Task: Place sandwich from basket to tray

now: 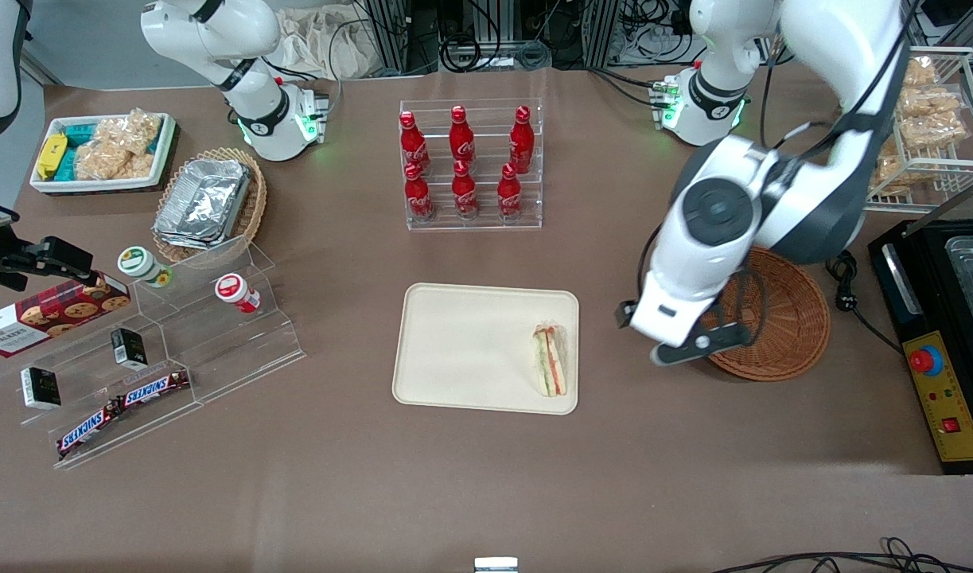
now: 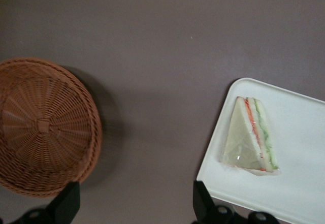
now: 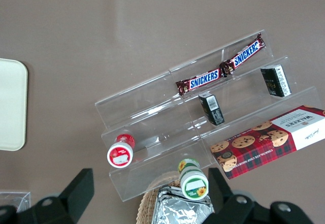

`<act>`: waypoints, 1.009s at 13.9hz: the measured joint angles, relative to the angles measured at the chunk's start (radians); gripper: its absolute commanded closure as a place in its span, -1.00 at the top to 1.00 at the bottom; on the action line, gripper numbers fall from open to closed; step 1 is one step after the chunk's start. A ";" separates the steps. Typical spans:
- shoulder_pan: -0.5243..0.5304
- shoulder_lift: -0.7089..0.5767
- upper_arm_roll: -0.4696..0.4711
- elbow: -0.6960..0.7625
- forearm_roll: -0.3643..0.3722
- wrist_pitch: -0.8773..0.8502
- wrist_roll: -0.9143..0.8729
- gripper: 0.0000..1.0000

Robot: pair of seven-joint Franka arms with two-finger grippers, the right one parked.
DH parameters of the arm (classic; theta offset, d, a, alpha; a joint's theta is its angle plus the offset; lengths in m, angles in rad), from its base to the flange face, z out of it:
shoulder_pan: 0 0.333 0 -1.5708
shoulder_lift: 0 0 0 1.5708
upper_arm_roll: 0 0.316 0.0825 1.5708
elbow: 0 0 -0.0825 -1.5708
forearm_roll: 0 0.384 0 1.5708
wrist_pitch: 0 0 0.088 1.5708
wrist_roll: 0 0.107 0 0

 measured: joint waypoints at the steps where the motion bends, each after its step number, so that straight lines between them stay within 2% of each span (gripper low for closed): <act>1: 0.041 -0.043 0.001 -0.017 -0.053 -0.011 0.063 1.00; 3: 0.130 -0.102 0.002 -0.025 -0.128 -0.054 0.179 1.00; 5: 0.189 -0.132 0.003 -0.024 -0.155 -0.089 0.251 1.00; 14: 0.230 -0.156 0.016 0.021 -0.157 -0.191 0.281 1.00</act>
